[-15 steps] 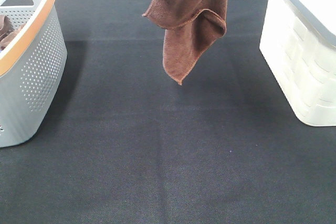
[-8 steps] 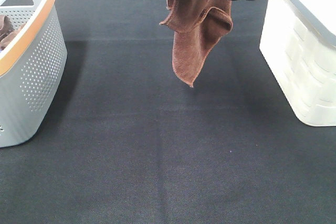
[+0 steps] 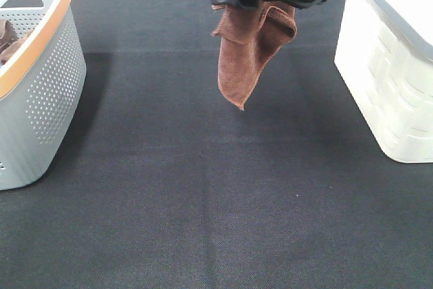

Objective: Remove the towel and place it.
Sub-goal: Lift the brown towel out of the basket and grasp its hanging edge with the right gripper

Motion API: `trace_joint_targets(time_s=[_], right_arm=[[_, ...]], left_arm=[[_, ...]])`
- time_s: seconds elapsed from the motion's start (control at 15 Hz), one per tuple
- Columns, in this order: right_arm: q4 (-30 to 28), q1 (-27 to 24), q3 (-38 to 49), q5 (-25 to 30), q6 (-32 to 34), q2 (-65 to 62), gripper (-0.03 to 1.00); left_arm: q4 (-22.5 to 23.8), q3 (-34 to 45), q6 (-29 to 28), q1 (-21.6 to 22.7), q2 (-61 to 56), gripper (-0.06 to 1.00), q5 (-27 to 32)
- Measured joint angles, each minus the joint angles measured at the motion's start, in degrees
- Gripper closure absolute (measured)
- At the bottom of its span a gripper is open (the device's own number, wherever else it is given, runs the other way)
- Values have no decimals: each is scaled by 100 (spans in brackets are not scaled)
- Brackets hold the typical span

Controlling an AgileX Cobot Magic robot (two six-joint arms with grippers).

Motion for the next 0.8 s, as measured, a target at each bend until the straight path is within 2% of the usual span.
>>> trace_joint_targets(time_s=[0.27, 0.4, 0.53, 0.8], right_arm=[[-246, 0, -11, 315, 0, 0, 59], [-252, 0, -11, 596, 0, 0, 60], [-252, 0, -11, 688, 0, 0, 54], [-264, 0, -11, 728, 0, 0, 50]], left_arm=[[155, 0, 0, 0, 0, 94, 0], [493, 0, 0, 0, 0, 94, 0], [796, 0, 0, 0, 0, 94, -6], [991, 0, 0, 0, 0, 94, -11]])
